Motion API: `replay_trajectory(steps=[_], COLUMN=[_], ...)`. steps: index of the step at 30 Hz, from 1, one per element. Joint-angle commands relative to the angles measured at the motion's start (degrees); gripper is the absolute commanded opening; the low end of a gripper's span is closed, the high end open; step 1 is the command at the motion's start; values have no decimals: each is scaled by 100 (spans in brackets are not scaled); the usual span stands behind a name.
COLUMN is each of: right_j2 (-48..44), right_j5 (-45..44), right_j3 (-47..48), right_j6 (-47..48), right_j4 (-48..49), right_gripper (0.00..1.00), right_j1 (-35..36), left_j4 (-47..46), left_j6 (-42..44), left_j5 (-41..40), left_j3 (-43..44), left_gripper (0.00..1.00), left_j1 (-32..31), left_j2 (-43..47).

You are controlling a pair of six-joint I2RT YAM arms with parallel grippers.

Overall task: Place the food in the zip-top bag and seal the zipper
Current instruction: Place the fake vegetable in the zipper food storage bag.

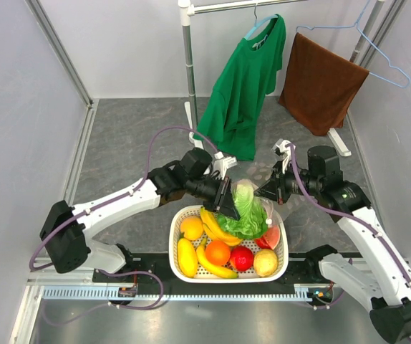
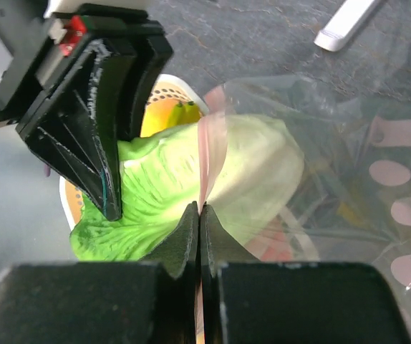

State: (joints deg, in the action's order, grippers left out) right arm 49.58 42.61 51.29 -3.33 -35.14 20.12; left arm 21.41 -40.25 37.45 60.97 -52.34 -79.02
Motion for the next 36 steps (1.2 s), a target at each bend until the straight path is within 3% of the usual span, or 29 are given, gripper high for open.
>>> replay_trajectory(steps=[1, 5, 6, 9, 17, 22, 25, 28, 32, 36], right_j2=[-115, -177, -186, -168, -107, -80, -28, 25, 25, 69], right_j5=[502, 555, 547, 468, 477, 380, 458, 678, 968, 1012], right_j3=[329, 461, 470, 487, 628, 707, 830, 822, 857, 857], right_j6=[289, 684, 789, 1054, 1177, 1238, 1213, 792, 186, 17], right_j4=[-125, -309, -449, -652, -766, -784, -811, -662, -231, -187], right_gripper=[0, 0, 0, 0, 0, 0, 0, 0, 0, 0], right_j1=[36, 36, 45, 45, 45, 45, 45, 36, 53, 115], left_j4=[-1628, -3149, -3961, -5257, -6024, -7325, -6933, -5975, -3046, -1511], left_j6=[-1383, -2924, -3545, -4156, -4648, -5484, -5266, -4862, -3975, -3790], left_j5=[1508, 2055, 2125, 2205, 2389, 2872, 2804, 2303, 1171, 669], left_j3=[-286, -989, -1086, -1386, -1412, -1509, -1562, -1396, -1070, -631], left_gripper=[9, 7, 6, 5, 2, 2, 2, 2, 6, 8], left_j1=[187, 478, 522, 575, 839, 892, 1023, 1059, 1059, 936], left_j2=[89, 80, 89, 238, 265, -34, 140, 247, 274, 19])
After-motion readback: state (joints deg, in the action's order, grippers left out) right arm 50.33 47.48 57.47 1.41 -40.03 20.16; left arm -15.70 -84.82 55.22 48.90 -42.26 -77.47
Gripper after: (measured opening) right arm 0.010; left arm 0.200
